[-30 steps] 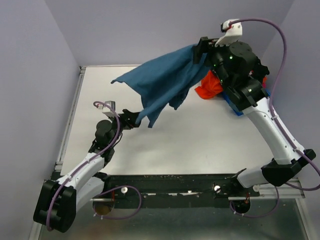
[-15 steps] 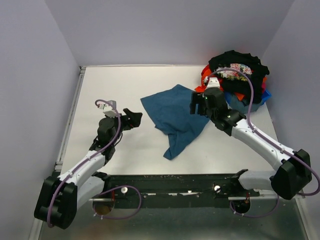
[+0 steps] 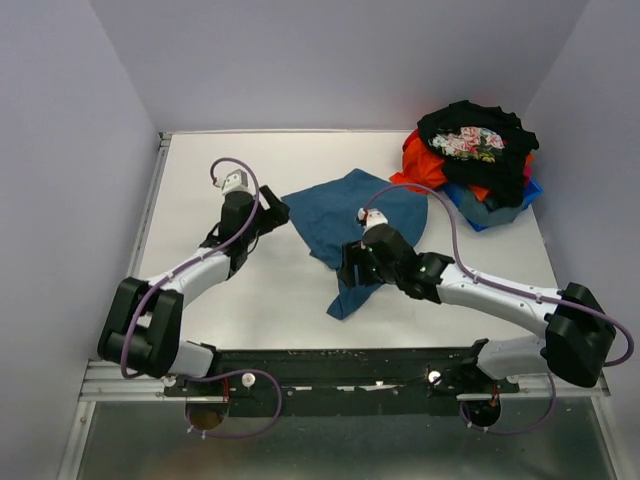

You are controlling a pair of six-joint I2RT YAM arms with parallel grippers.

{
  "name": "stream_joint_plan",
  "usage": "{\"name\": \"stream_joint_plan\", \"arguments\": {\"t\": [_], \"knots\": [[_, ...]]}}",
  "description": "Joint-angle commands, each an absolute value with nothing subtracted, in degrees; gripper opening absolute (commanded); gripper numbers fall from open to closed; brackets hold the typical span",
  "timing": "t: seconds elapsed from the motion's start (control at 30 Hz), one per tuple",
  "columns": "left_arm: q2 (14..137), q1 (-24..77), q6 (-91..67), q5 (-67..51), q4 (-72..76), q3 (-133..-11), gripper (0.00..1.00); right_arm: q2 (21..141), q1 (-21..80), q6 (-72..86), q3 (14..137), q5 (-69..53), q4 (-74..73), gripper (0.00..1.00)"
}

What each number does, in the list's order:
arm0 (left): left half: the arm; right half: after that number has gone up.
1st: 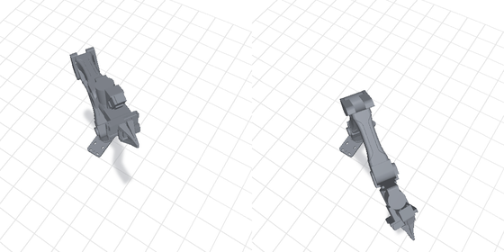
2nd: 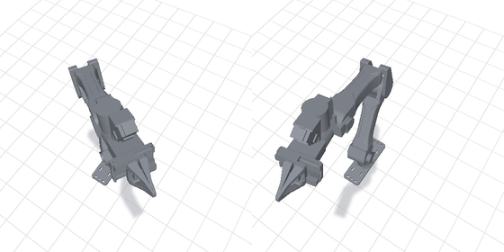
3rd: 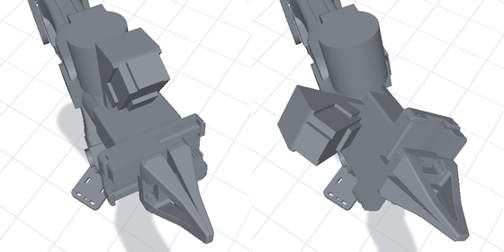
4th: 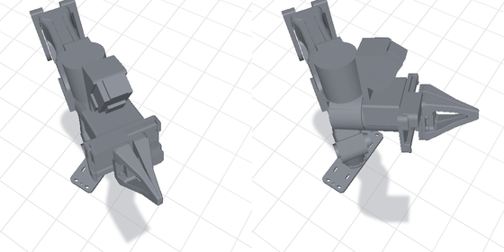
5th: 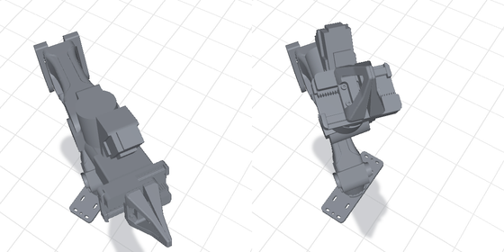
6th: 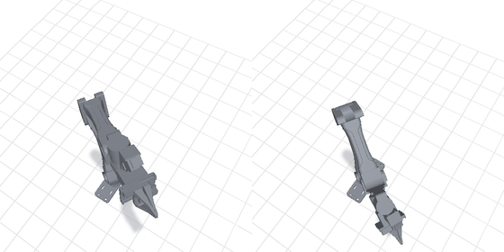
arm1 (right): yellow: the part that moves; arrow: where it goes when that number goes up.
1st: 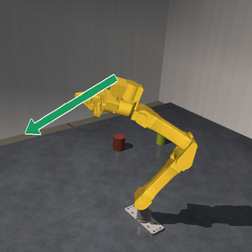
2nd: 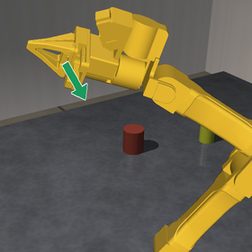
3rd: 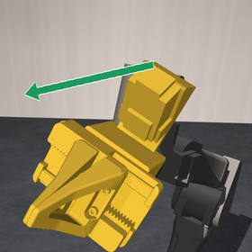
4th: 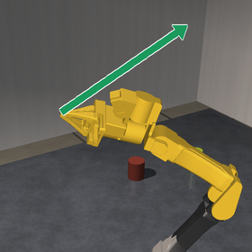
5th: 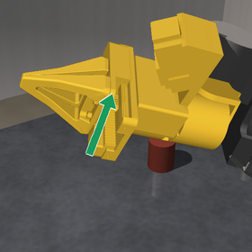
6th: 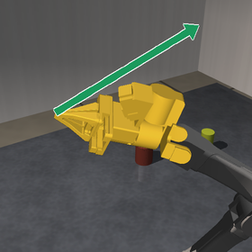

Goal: Fold and stack the t-shirts
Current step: Move the tshirt to the center of the board

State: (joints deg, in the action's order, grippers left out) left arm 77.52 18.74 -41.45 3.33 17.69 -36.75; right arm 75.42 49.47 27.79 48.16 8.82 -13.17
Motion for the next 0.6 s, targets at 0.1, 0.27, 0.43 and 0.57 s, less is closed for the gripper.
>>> {"name": "stream_joint_plan", "arguments": {"t": [0.1,0.27,0.43,0.57], "knots": [[91.2,17.4,-42.6,8.3,7.8,-50.7,0.84,74.3,54.8,35.6,43.0,9.4,-14.2,0.72],[100.8,16.6,-42.2,8.2,2.3,-60.0,0.80,73.2,57.1,37.4,41.9,10.7,-16.1,0.72],[106.4,16.6,-43.2,8.2,2.5,-64.6,0.76,70.5,57.3,37.9,39.5,11.5,-16.3,0.70],[111.0,16.6,-43.5,7.6,1.6,-68.0,0.75,68.6,57.3,37.9,38.3,11.9,-16.5,0.70]]}}
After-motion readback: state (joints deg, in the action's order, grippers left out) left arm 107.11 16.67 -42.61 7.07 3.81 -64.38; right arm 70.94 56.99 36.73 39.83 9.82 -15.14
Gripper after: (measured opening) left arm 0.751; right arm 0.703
